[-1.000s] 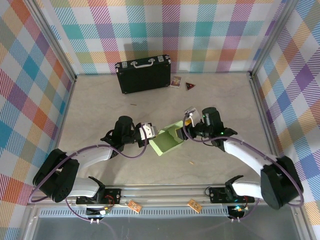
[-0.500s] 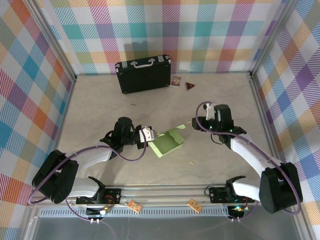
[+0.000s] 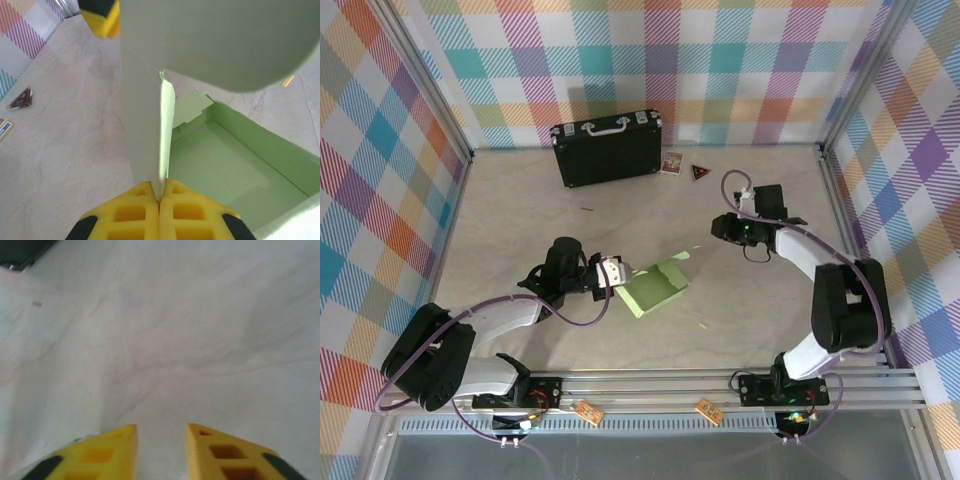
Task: Fold the paper box
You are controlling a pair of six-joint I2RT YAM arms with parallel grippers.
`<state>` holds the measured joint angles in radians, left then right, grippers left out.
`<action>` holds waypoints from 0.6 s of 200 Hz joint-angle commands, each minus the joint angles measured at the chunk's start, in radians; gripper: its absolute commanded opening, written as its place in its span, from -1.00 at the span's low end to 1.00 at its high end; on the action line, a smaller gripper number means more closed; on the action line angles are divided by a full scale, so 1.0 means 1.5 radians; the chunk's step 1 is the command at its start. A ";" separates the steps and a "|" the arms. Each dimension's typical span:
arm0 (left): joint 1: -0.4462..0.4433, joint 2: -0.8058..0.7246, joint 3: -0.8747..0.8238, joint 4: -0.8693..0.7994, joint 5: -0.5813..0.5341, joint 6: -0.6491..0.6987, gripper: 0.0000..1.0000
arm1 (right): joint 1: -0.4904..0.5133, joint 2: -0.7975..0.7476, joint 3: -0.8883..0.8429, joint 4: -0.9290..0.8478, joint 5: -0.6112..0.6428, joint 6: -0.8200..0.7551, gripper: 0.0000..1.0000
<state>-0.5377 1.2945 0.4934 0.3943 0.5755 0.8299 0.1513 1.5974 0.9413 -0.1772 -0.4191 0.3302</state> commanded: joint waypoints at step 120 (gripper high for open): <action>0.007 0.004 -0.040 0.038 0.016 -0.028 -1.00 | 0.166 0.087 -0.001 -0.036 -0.211 -0.024 -0.63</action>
<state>-0.5201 1.2945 0.4366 0.4511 0.5816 0.7895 0.3397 1.6871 0.9257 -0.1635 -0.7059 0.3553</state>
